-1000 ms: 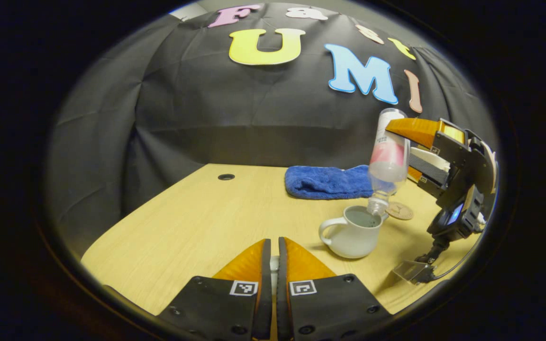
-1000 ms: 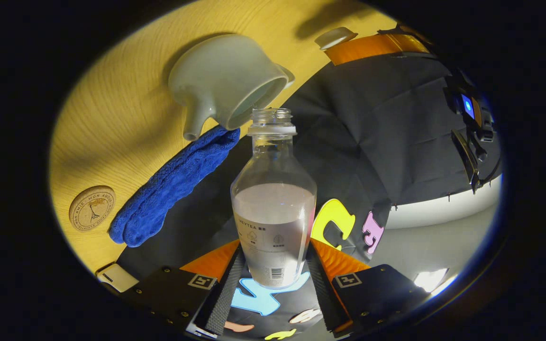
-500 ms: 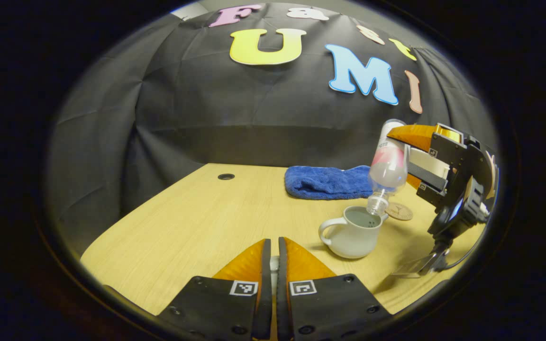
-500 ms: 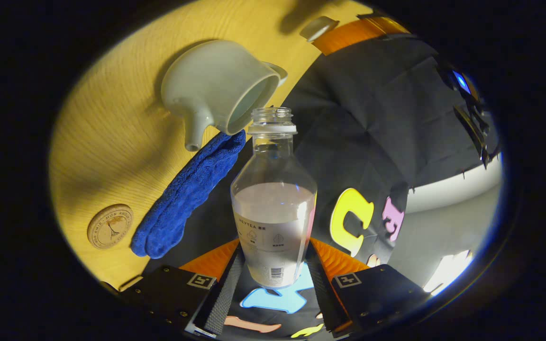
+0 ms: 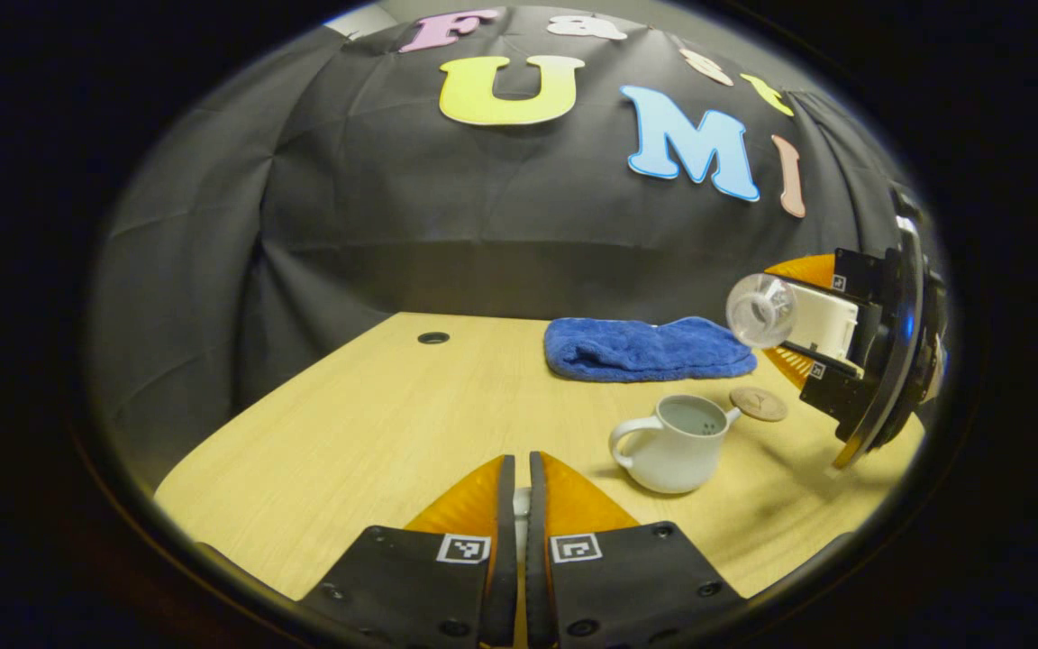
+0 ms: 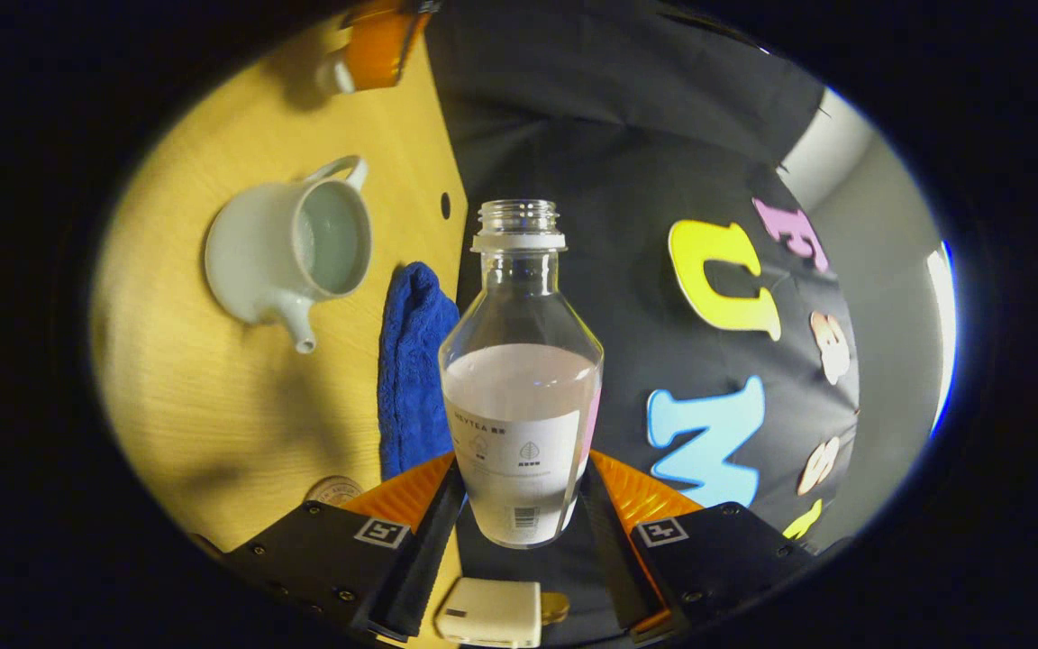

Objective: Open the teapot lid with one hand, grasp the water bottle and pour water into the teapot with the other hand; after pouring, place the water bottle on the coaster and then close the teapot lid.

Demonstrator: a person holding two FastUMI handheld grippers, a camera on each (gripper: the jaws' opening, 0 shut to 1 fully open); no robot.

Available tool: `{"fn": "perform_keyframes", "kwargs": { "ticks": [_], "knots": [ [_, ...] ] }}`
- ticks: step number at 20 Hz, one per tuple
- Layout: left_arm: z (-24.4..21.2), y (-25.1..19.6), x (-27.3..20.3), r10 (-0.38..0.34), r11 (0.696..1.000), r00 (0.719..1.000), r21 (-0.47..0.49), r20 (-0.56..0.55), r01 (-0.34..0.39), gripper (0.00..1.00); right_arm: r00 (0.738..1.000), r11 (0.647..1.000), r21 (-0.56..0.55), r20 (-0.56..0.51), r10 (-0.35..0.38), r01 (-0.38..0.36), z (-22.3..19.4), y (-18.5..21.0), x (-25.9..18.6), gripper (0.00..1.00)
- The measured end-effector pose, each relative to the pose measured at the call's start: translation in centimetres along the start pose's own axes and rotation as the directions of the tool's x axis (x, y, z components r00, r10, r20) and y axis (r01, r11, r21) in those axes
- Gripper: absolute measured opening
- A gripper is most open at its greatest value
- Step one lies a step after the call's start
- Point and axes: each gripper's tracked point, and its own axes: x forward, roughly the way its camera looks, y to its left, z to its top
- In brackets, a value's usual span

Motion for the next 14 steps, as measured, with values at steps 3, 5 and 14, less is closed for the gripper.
{"fn": "perform_keyframes", "kwargs": {
  "ticks": [3, 5, 14],
  "knots": [
    [0.0, -0.1, 0.0, 0.000, 1.000, 1.000, 0.001, 0.000, 0.000, 0.11, 0.999, 0.968, 0.248, -0.021, 0.038, -0.031, -1.3, -0.2, -0.4, 0.77],
    [0.0, -0.2, 0.0, -0.001, 1.000, 1.000, 0.003, 0.000, 0.001, 0.11, 0.998, 0.911, 0.410, -0.038, 0.057, -0.037, -2.4, -0.7, -0.4, 0.77],
    [0.3, -0.8, -0.1, -0.007, 1.000, 1.000, 0.009, 0.006, 0.007, 0.11, 0.982, 0.477, 0.878, -0.051, 0.183, -0.044, -8.1, 0.7, -0.1, 0.77]
  ]
}}
